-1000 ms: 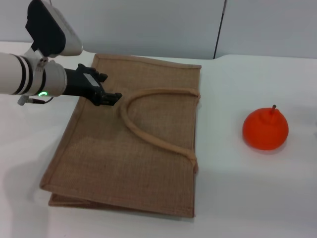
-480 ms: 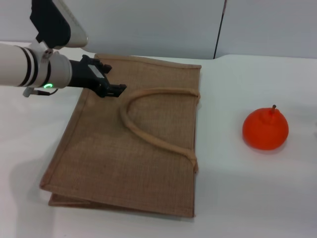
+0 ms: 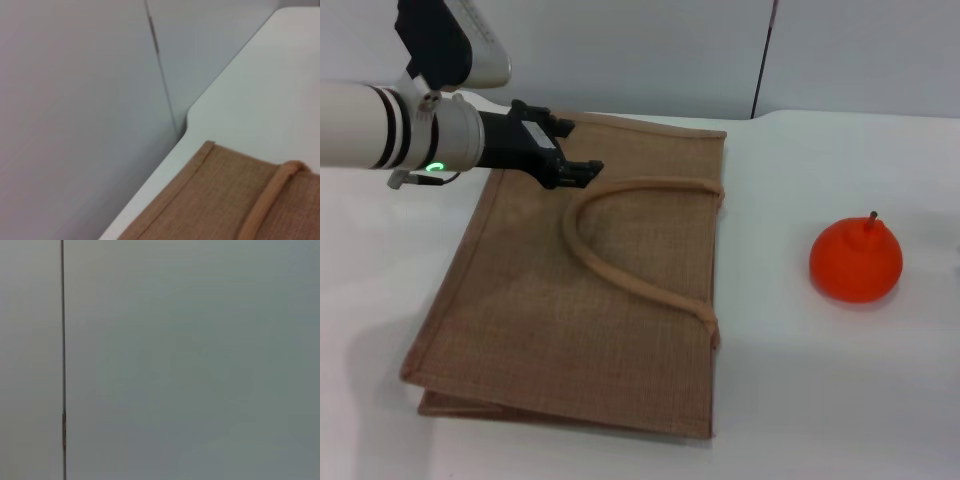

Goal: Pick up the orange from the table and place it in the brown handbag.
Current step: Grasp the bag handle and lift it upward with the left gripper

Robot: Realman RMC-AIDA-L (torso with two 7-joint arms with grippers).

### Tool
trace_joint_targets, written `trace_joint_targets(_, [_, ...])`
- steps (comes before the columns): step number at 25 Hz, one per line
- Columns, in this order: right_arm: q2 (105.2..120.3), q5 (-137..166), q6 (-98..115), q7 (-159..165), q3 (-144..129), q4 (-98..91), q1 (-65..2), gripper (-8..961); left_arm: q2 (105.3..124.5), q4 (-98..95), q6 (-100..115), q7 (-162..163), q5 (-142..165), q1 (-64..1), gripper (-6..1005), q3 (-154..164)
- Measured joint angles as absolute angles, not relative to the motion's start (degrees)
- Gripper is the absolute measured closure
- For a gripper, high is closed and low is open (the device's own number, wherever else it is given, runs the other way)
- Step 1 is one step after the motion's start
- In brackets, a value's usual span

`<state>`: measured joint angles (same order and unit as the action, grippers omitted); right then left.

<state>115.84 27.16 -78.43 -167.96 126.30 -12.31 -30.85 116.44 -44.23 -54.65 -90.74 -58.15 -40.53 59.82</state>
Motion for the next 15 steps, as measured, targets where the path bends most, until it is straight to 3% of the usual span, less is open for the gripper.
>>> trace_joint_targets(15, [115.84,27.2,-78.7,-168.0,126.3,-12.3,-30.9,60,116.76,-40.4,-56.2,-95.7,-62.1,-40.2,331,59.9])
